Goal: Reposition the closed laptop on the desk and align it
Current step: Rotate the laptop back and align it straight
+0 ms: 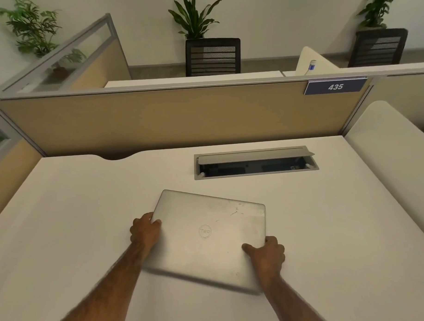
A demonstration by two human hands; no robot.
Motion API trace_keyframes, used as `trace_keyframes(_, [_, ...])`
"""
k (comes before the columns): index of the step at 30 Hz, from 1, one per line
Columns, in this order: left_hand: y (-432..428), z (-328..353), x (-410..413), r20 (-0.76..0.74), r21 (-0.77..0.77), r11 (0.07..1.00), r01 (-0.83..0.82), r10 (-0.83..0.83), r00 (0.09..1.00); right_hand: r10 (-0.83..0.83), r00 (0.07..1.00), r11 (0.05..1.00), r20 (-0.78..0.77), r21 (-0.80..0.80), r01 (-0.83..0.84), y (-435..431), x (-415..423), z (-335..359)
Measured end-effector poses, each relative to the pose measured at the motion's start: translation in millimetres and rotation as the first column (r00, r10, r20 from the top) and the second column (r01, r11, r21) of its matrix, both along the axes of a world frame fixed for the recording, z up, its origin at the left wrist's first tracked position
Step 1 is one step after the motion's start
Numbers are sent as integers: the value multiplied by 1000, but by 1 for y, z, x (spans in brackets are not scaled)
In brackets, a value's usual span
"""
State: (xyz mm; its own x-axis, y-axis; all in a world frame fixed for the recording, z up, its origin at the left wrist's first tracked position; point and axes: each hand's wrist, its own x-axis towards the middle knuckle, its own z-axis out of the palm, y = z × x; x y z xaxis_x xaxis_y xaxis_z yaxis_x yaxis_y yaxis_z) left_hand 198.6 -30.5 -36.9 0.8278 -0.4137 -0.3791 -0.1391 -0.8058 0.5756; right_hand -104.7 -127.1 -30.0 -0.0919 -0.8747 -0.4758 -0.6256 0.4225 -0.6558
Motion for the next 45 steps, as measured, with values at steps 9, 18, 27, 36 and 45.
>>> trace_keyframes(9, [22, -7, -23, -71, -180, 975, -128, 117, 991, 132, 991, 989, 31, -68, -130, -40, -4, 3])
trace_keyframes(18, [21, -1, -27, -75, -249, 951, -185, 172, 982, 192, 978, 978, 80, -94, -184, -69, 3, 1])
trace_keyframes(27, [23, -8, -29, -116, -226, 955, -190, 167, 979, 186, 977, 980, 102, -91, -177, -75, 1, -4])
trace_keyframes(36, [22, -12, -26, -88, -187, 970, -156, 141, 986, 172, 978, 983, 116, -83, -163, -74, -2, -13])
trace_keyframes(45, [23, -15, -27, -43, -135, 987, -90, 85, 995, 189, 976, 979, 112, -96, -179, -73, -7, -16])
